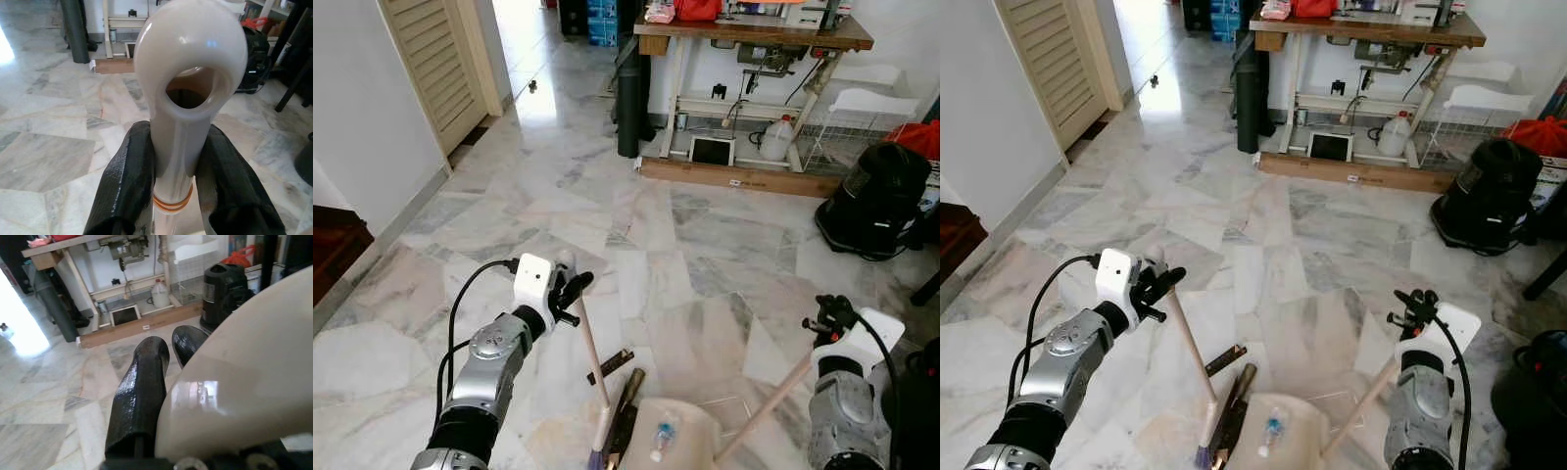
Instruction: Sweep floor
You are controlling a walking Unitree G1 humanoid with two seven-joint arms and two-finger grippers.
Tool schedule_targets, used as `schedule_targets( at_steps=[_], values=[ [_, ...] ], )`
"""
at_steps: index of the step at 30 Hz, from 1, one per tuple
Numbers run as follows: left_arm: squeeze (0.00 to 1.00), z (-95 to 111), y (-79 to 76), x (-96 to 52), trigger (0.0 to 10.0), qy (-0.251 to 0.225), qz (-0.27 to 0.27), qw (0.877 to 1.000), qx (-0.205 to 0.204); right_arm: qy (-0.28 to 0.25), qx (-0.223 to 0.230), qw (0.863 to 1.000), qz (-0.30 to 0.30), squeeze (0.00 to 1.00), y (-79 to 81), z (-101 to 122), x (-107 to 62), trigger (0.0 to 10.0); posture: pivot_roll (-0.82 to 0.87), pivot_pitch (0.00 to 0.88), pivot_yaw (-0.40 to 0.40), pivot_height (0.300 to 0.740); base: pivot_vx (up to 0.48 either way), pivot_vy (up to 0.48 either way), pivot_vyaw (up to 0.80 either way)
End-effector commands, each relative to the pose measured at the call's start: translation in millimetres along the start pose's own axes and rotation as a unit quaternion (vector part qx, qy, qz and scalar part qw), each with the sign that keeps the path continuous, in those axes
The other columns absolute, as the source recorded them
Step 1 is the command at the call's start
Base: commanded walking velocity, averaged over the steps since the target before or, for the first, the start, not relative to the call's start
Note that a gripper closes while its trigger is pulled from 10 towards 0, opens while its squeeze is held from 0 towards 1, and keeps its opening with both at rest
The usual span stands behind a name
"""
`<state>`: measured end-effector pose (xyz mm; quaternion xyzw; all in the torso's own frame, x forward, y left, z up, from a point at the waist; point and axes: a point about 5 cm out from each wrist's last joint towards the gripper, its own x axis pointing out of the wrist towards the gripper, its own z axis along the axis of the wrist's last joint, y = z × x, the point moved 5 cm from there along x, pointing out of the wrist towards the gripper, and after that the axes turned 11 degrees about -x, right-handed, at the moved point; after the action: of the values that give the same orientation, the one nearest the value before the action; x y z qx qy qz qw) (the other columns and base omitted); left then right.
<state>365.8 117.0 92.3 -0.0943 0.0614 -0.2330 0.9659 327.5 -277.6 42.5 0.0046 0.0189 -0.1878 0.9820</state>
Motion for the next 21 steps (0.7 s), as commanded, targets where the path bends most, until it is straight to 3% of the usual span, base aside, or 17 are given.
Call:
schedule_targets(
  at_steps=[1,12,21],
  values=[
    [0.00,13.0,-5.6,3.5,10.0,-0.021,-0.015,1.000,0.016,-0.013,0.015,1.000,0.001,0.00,2.4,6.5,2.4,10.0,-0.08,0.000,0.010,0.740,0.000,0.000,0.00],
    [0.00,21.1,7.7,-0.2,10.0,-0.039,0.017,0.998,0.035,-0.034,0.060,0.998,0.003,0.00,6.6,17.3,5.2,10.0,-0.08,0.000,0.020,0.740,0.000,0.000,0.00],
    [0.00,28.4,8.4,-4.9,10.0,-0.099,0.081,0.991,0.048,-0.078,0.075,0.994,0.012,0.00,10.9,44.3,13.3,10.0,-0.09,0.000,0.014,0.740,0.000,0.000,0.00]
  ],
)
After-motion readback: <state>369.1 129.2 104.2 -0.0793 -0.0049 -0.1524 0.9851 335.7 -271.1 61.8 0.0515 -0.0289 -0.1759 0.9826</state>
